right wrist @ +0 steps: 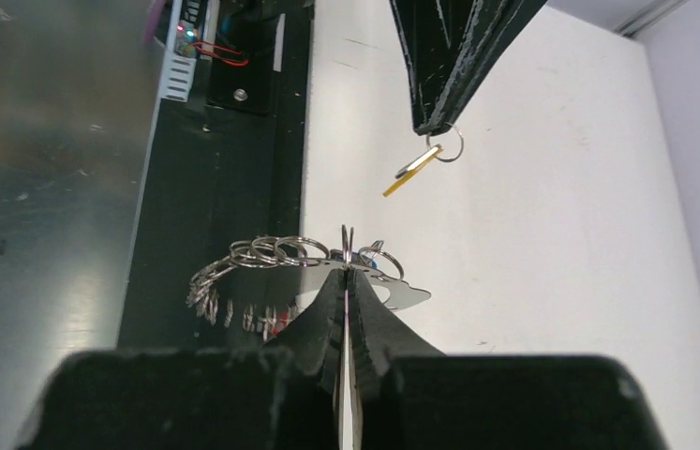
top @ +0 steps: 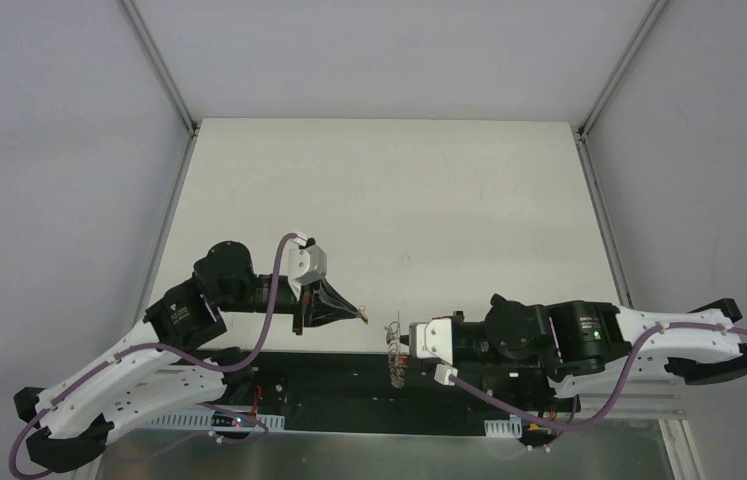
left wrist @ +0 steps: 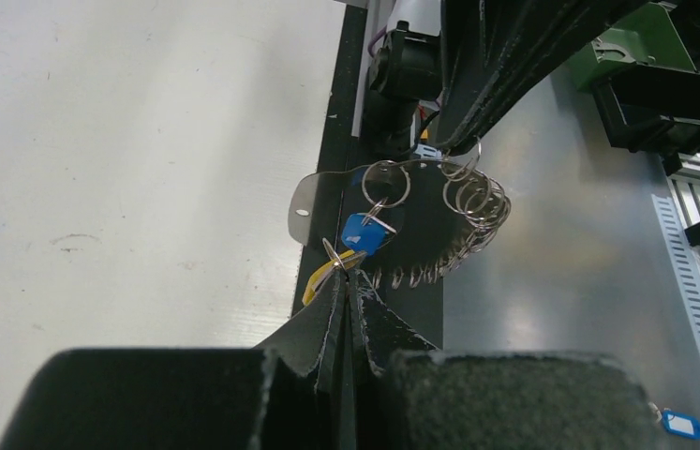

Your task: Put the keys on the keyring

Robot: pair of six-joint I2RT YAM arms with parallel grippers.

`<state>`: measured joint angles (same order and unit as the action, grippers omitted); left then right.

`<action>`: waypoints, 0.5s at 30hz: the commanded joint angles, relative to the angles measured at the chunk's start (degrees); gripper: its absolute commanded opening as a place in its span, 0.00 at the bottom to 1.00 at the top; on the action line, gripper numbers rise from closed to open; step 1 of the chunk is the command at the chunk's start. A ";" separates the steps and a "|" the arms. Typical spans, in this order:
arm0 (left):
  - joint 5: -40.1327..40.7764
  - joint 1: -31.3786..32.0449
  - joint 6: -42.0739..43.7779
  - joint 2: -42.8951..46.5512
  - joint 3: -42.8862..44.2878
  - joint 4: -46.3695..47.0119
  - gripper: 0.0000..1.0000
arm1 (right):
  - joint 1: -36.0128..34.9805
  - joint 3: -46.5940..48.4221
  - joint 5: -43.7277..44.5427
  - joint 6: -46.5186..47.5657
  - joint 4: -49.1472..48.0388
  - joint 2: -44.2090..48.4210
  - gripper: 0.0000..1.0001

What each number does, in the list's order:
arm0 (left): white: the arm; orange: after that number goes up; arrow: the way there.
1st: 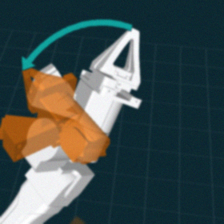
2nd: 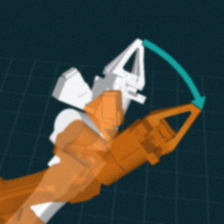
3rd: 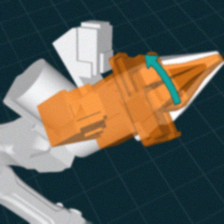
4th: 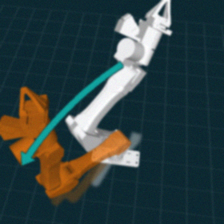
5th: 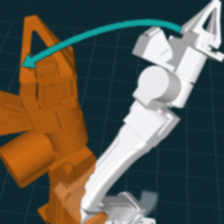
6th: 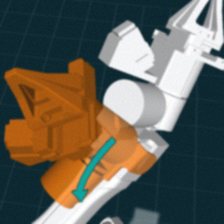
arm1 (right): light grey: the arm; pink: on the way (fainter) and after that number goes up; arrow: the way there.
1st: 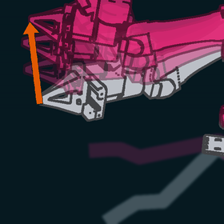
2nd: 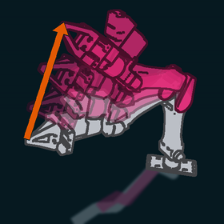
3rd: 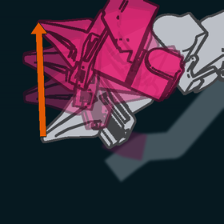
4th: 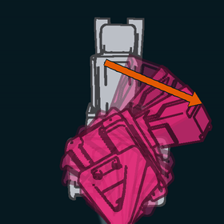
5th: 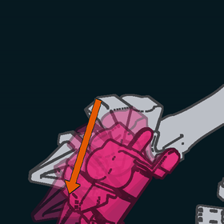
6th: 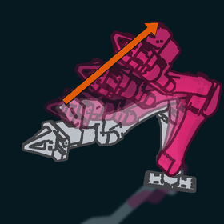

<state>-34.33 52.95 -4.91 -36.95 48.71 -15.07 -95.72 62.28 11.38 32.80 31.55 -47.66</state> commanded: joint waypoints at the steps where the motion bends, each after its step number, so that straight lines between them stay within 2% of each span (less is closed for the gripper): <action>1: -2.36 0.60 2.08 1.40 1.33 0.29 0.00 | -0.25 -1.03 3.96 9.77 -8.59 -1.06 0.00; 10: -1.02 0.63 2.48 3.35 -0.62 0.13 0.00 | -1.45 -3.10 12.66 21.86 -13.21 -3.36 0.00; 15: -0.68 0.58 2.68 3.96 -1.05 0.12 0.00 | -1.48 -3.07 12.38 23.03 -13.49 -3.75 0.00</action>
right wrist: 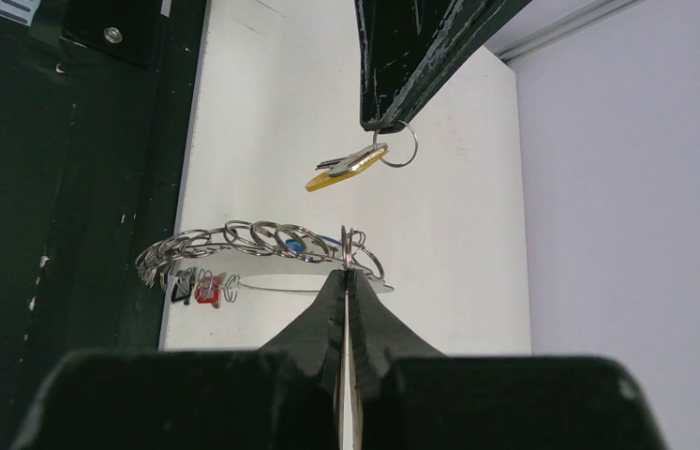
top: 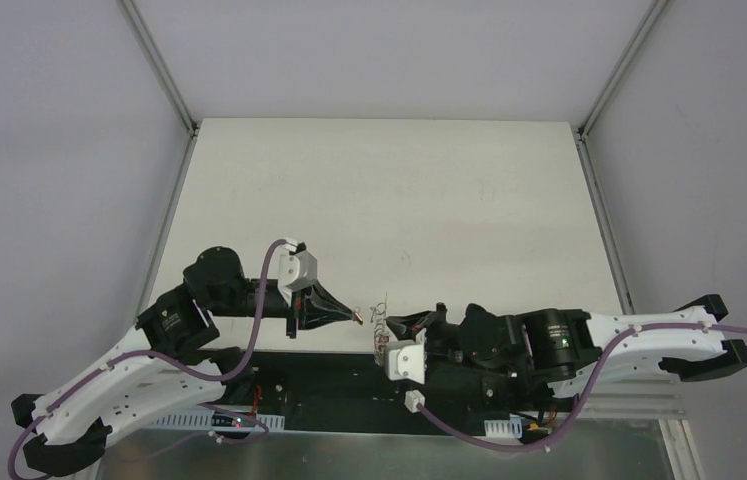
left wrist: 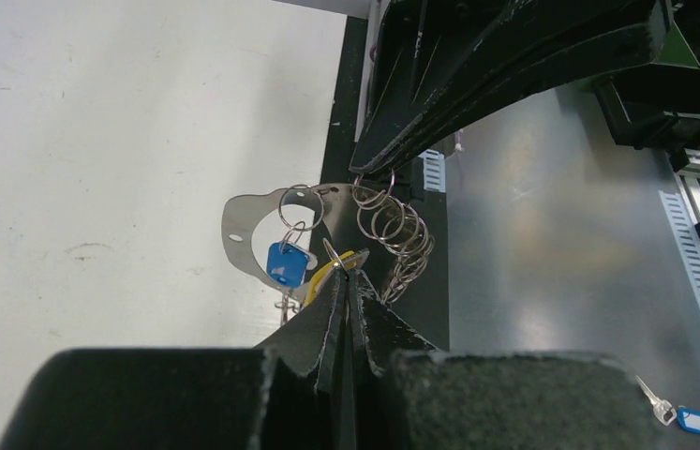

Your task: Put the keys on the keyring

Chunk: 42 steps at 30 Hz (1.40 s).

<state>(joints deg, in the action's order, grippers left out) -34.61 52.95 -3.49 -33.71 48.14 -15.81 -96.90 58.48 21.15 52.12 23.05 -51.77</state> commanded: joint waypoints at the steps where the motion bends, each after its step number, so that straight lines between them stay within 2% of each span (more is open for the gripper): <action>1: -0.16 0.59 1.41 0.77 -0.51 0.87 0.00 | -0.30 0.94 2.20 3.29 -4.77 0.51 0.00; 10: -2.06 0.60 2.19 -0.47 -0.64 1.45 0.00 | 0.76 7.87 -7.51 -9.20 3.08 2.02 0.00; 18: -7.21 0.58 1.92 -0.23 -1.07 3.87 0.00 | 6.40 20.48 -17.01 -21.69 14.93 -5.45 0.00; 27: -12.65 0.58 4.86 2.39 -2.01 4.83 0.00 | 14.13 27.81 -38.52 -27.68 23.33 -9.08 0.00; 34: -18.64 0.63 5.89 3.17 -1.69 4.85 0.00 | 19.35 27.71 -50.02 -31.09 22.59 -10.62 0.00; 38: -19.68 0.63 6.53 3.53 -1.74 4.83 0.00 | 22.43 26.43 -57.55 -33.58 18.89 -10.91 0.00; 42: -20.13 0.58 6.61 3.89 -1.53 4.83 0.00 | 23.66 26.24 -60.87 -35.34 16.97 -12.66 0.00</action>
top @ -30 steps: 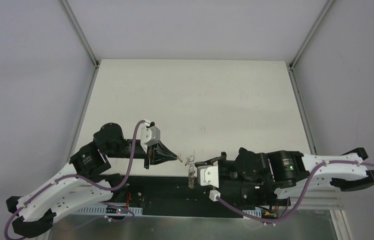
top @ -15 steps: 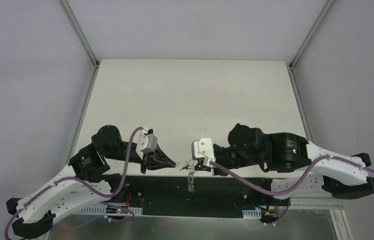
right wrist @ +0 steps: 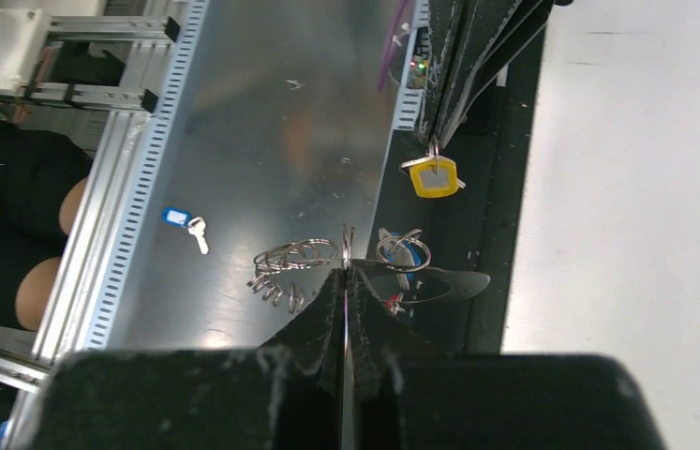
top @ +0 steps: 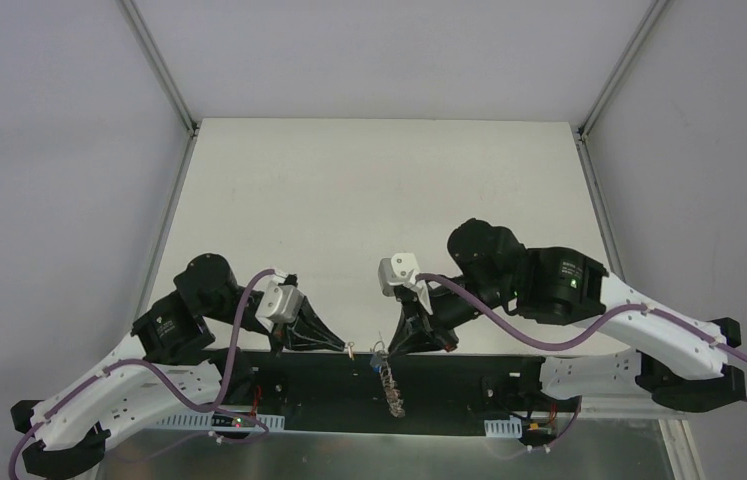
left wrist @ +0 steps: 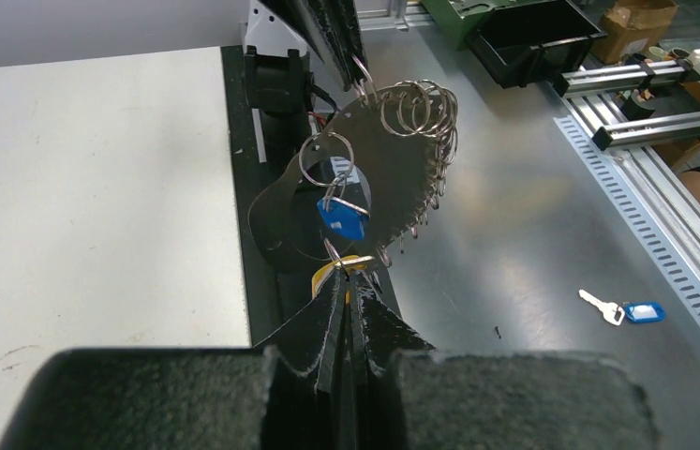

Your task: Put the keys on the keyring

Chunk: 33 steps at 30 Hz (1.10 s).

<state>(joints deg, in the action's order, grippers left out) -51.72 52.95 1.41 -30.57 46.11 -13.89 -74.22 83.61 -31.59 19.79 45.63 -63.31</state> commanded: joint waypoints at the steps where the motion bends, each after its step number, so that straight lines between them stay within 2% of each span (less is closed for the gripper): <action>1: -3.06 0.62 1.75 0.76 0.53 2.90 0.00 | 1.00 1.03 -8.58 -3.30 -6.08 -1.65 0.00; 17: -4.03 0.61 2.52 1.46 0.06 2.82 0.00 | 2.97 -0.24 -12.34 -6.52 -12.17 -6.53 0.00; 33: -2.47 0.63 2.89 3.32 -0.97 2.85 0.00 | 3.57 -0.83 -13.54 -6.69 -12.27 -9.04 0.00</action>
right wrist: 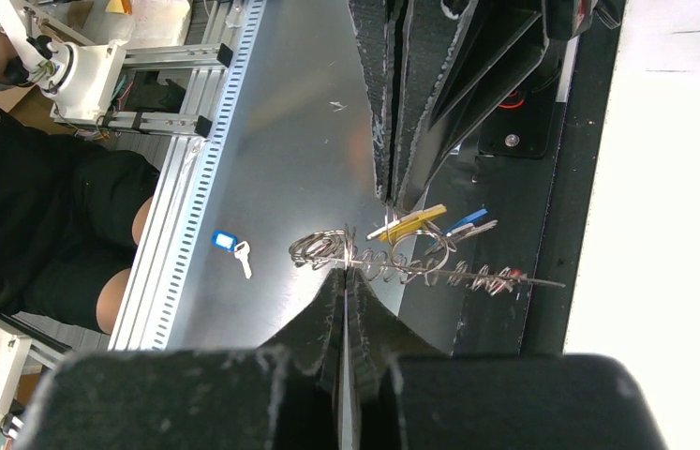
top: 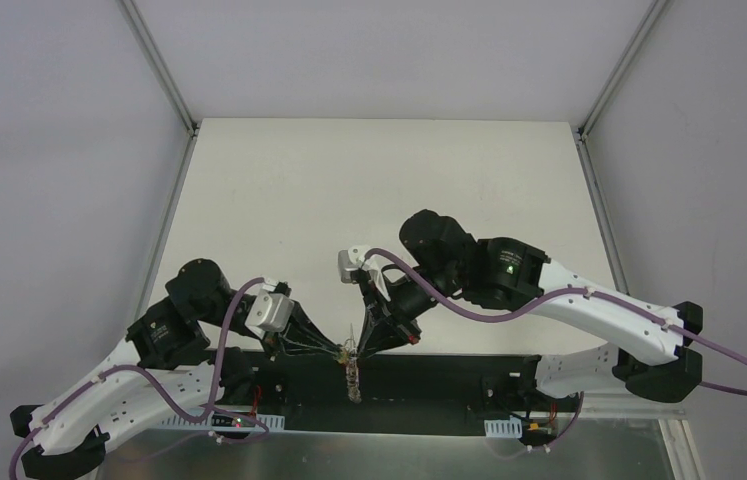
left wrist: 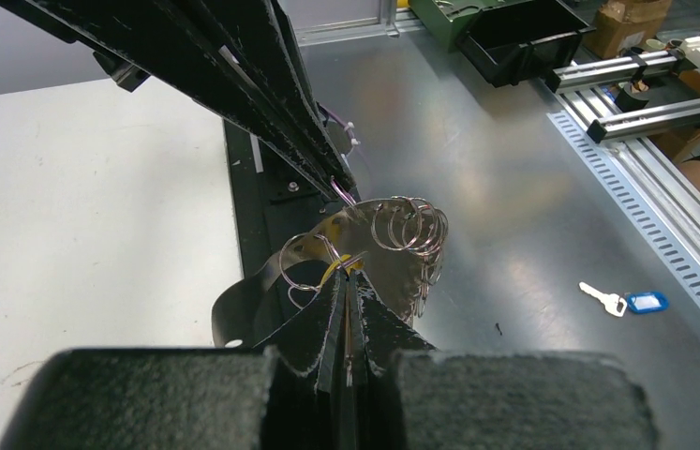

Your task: Put the keys on the keyring

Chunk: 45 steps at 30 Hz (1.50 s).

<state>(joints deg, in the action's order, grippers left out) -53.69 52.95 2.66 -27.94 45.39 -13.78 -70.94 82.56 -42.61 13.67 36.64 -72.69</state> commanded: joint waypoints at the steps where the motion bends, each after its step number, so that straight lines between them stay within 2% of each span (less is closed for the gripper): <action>1: -0.49 0.58 1.65 0.70 -0.26 2.71 0.00 | 0.29 0.29 -2.56 -0.65 -3.25 0.21 0.00; 22: -1.36 0.61 1.56 1.88 -0.59 2.71 0.00 | 0.60 1.33 -1.01 -0.84 -3.57 -2.13 0.00; 45: -1.95 0.60 1.56 2.29 -1.02 2.73 0.00 | 2.16 -1.22 3.59 -4.39 -10.67 0.27 0.00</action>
<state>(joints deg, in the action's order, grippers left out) -53.71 52.95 3.55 -26.15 44.73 -13.63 -69.41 81.54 -40.29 10.59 32.27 -74.94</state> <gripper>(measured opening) 0.003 0.005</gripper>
